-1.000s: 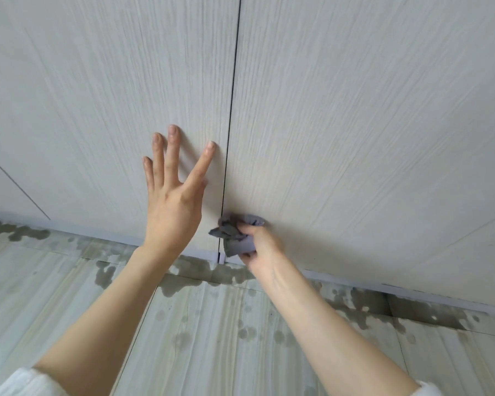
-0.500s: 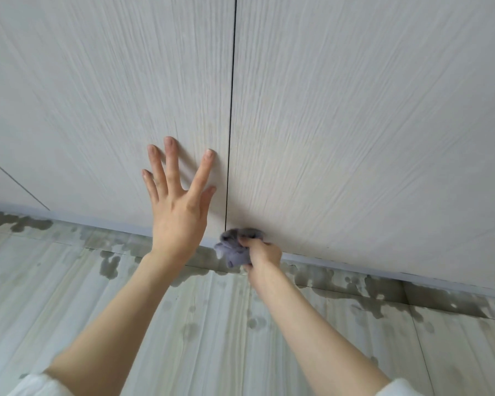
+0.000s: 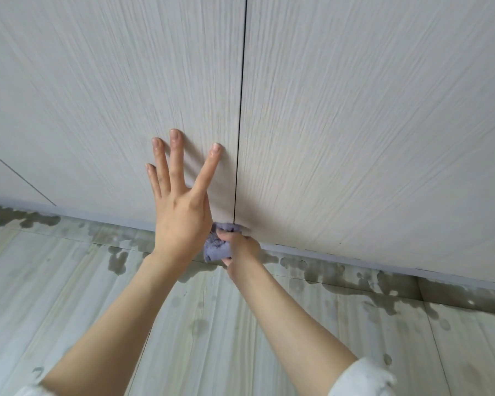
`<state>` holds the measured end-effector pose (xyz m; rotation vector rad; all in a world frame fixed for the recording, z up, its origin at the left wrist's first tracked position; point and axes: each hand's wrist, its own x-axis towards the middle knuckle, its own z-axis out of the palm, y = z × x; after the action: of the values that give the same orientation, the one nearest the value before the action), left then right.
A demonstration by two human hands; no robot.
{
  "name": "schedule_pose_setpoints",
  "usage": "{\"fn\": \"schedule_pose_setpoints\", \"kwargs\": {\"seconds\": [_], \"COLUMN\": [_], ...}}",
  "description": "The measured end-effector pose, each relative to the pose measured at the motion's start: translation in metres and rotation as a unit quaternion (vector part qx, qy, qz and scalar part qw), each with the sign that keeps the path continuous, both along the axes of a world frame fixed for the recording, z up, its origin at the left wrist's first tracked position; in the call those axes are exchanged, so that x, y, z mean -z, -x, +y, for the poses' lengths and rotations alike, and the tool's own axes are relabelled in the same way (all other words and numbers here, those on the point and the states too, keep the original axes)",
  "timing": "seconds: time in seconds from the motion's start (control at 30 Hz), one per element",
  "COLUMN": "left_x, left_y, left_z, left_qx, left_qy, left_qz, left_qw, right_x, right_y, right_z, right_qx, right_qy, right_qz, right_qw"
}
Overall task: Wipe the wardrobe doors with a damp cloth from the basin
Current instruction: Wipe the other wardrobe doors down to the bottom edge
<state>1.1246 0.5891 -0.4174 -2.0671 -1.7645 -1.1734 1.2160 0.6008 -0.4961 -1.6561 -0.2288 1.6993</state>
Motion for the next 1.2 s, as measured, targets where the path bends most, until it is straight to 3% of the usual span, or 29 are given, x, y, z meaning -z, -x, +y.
{"fn": "schedule_pose_setpoints", "kwargs": {"seconds": [0.13, 0.27, 0.4, 0.57, 0.7, 0.87, 1.0, 1.07, 1.2], "left_x": [0.001, 0.001, 0.001, -0.002, 0.0, 0.0, 0.0, 0.001, 0.001], "left_y": [0.0, -0.003, 0.001, -0.005, -0.018, -0.025, -0.035, -0.043, -0.057], "left_z": [0.001, 0.003, 0.001, 0.001, -0.001, 0.0, 0.0, 0.0, 0.001], "left_qx": [0.0, -0.015, -0.01, 0.0, -0.009, -0.012, -0.014, -0.017, -0.02], "left_qy": [0.003, 0.001, 0.011, 0.011, 0.015, 0.014, 0.015, 0.012, 0.025], "left_qz": [0.004, -0.002, 0.007, -0.026, -0.066, -0.086, -0.117, -0.143, -0.179], "left_qw": [1.0, 1.0, 1.0, 1.0, 0.998, 0.996, 0.993, 0.989, 0.983], "right_x": [0.029, 0.016, 0.011, 0.029, 0.013, -0.008, -0.017, -0.019, -0.02], "right_y": [-0.022, 0.003, 0.009, -0.037, -0.045, -0.087, -0.165, -0.189, -0.165], "right_z": [-0.007, -0.006, 0.001, -0.009, -0.009, -0.015, -0.027, -0.03, -0.027], "right_qx": [0.054, -0.06, -0.035, 0.061, 0.013, 0.047, 0.126, 0.177, 0.155], "right_qy": [0.032, -0.014, -0.001, 0.053, 0.009, -0.06, -0.039, -0.023, -0.042], "right_qz": [-0.032, 0.027, 0.033, -0.041, -0.088, -0.198, -0.281, -0.299, -0.272], "right_qw": [0.998, 0.998, 0.999, 0.996, 0.996, 0.977, 0.951, 0.937, 0.949]}}
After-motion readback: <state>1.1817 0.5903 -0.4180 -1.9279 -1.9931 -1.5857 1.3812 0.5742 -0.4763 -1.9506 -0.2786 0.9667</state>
